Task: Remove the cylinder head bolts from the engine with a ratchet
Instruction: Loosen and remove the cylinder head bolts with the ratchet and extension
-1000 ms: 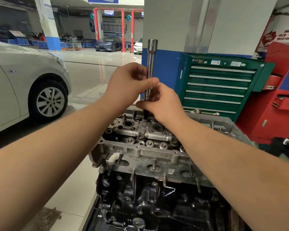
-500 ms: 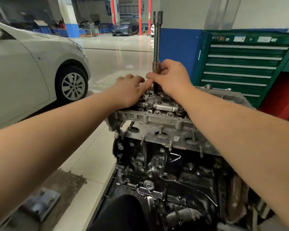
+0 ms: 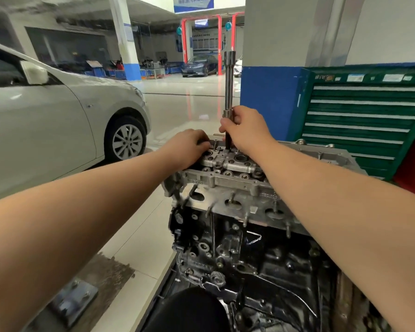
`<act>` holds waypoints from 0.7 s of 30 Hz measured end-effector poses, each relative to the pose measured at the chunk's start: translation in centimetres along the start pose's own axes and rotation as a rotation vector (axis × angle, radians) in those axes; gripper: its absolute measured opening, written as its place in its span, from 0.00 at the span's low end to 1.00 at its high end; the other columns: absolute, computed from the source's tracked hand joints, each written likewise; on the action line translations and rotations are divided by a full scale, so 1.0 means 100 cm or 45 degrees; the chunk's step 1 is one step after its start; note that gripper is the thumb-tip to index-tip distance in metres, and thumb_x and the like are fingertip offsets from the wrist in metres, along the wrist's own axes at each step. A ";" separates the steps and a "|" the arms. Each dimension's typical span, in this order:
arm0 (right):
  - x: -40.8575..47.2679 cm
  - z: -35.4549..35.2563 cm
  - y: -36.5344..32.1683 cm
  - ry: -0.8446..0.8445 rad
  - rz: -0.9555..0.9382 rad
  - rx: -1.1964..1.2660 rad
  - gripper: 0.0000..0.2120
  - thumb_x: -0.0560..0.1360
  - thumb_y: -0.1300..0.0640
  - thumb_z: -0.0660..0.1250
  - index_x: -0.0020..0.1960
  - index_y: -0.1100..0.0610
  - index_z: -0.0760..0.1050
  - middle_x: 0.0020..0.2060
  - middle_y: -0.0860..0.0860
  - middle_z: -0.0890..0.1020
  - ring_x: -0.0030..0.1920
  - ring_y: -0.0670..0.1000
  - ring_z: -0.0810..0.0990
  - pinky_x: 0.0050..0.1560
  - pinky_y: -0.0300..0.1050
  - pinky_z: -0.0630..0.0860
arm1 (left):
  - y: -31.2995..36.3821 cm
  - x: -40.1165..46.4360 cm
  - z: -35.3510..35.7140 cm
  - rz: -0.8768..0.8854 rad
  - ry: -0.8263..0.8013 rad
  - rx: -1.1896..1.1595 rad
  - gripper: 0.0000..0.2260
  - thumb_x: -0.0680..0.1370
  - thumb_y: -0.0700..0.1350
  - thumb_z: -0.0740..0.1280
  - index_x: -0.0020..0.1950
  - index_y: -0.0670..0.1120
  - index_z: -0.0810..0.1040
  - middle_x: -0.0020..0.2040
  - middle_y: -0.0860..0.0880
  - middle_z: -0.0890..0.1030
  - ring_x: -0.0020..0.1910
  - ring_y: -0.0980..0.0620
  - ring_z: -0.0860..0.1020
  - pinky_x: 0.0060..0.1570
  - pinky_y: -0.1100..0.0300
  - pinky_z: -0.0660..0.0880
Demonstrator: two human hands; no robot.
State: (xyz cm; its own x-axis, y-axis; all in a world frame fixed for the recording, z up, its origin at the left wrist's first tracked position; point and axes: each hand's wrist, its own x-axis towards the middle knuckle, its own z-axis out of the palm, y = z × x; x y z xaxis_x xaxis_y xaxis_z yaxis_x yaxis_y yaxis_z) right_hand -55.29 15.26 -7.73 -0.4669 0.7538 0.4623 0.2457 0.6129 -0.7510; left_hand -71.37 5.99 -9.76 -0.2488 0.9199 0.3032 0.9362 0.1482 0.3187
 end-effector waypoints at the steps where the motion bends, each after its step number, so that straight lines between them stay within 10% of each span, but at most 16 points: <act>1: 0.001 0.000 0.001 0.028 -0.002 -0.022 0.06 0.78 0.52 0.69 0.45 0.52 0.76 0.40 0.48 0.86 0.40 0.50 0.85 0.49 0.57 0.83 | 0.000 0.001 0.000 0.004 -0.004 0.002 0.14 0.86 0.52 0.63 0.66 0.47 0.80 0.62 0.45 0.80 0.58 0.46 0.76 0.56 0.56 0.67; 8: 0.000 0.004 0.003 0.130 -0.032 -0.063 0.17 0.71 0.43 0.76 0.42 0.50 0.70 0.36 0.47 0.76 0.35 0.49 0.72 0.34 0.46 0.69 | -0.004 0.006 0.004 -0.010 -0.033 -0.007 0.17 0.86 0.56 0.61 0.68 0.49 0.81 0.62 0.48 0.77 0.55 0.48 0.74 0.56 0.55 0.67; 21: -0.006 0.005 -0.007 -0.007 -0.029 -0.105 0.10 0.85 0.49 0.56 0.55 0.51 0.74 0.47 0.44 0.84 0.46 0.47 0.79 0.45 0.49 0.76 | 0.006 -0.005 -0.009 0.159 0.155 0.042 0.19 0.87 0.57 0.57 0.74 0.50 0.74 0.70 0.46 0.77 0.66 0.44 0.76 0.64 0.48 0.73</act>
State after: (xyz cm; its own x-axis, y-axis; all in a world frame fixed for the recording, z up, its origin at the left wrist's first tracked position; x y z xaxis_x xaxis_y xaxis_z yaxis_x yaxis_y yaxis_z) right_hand -55.61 14.24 -7.75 -0.4780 0.7383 0.4759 0.3039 0.6474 -0.6990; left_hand -70.87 5.33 -8.90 -0.1564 0.8813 0.4459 0.9688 0.0490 0.2428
